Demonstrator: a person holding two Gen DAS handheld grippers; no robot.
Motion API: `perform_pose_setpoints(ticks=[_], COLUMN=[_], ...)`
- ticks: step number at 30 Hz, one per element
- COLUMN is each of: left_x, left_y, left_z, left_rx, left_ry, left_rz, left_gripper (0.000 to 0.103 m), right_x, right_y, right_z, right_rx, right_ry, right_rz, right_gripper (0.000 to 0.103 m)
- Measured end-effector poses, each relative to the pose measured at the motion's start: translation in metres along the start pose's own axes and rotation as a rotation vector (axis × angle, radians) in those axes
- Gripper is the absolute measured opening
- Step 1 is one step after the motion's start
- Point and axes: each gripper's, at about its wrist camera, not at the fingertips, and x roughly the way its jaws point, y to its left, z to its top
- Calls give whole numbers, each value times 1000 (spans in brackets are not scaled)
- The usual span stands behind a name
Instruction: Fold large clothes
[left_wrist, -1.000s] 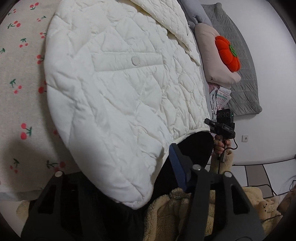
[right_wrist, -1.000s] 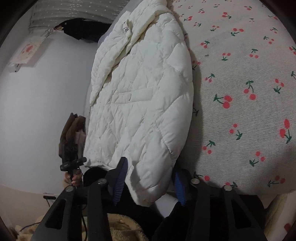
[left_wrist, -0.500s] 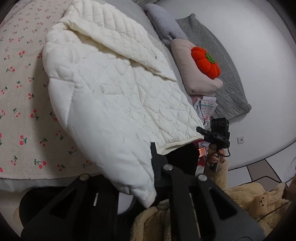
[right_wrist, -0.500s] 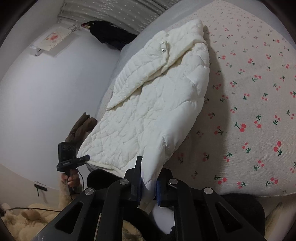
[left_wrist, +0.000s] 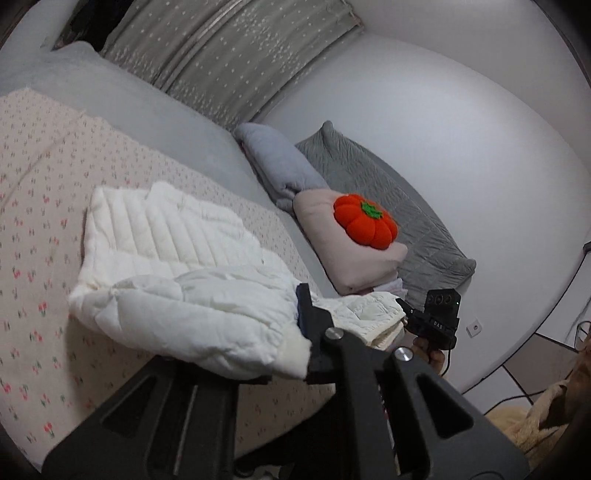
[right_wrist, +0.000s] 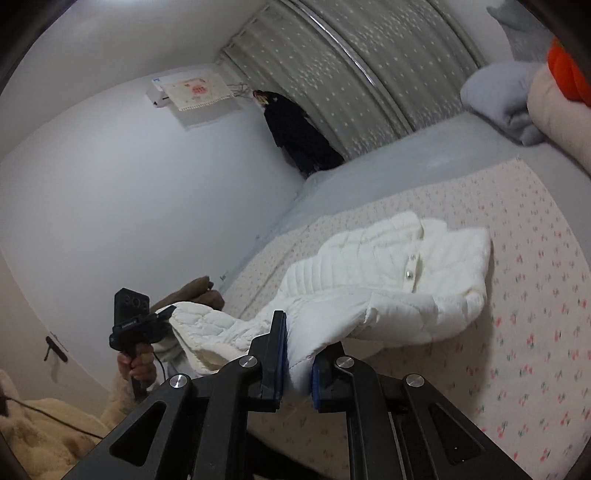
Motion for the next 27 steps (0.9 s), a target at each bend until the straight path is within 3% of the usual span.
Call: perform_pose_setpoints(ticks=[7, 15, 21, 27], left_x=[48, 152, 237, 289], left_y=[6, 85, 173, 239], left_z=[82, 142, 144, 127], left_rx=[59, 24, -81, -119], left_ry=[-117, -171, -130, -72], left_rz=[86, 244, 388, 493], left_gripper=[11, 12, 13, 16], right_x=[55, 151, 232, 286], right_y=[-15, -92, -178, -241], right_z=[75, 129, 126, 103], right_rx=[-20, 80, 213, 282], right_ry=[-124, -195, -150, -71], right_rz=[-96, -248, -354, -451], right_gripper=[11, 11, 11, 11])
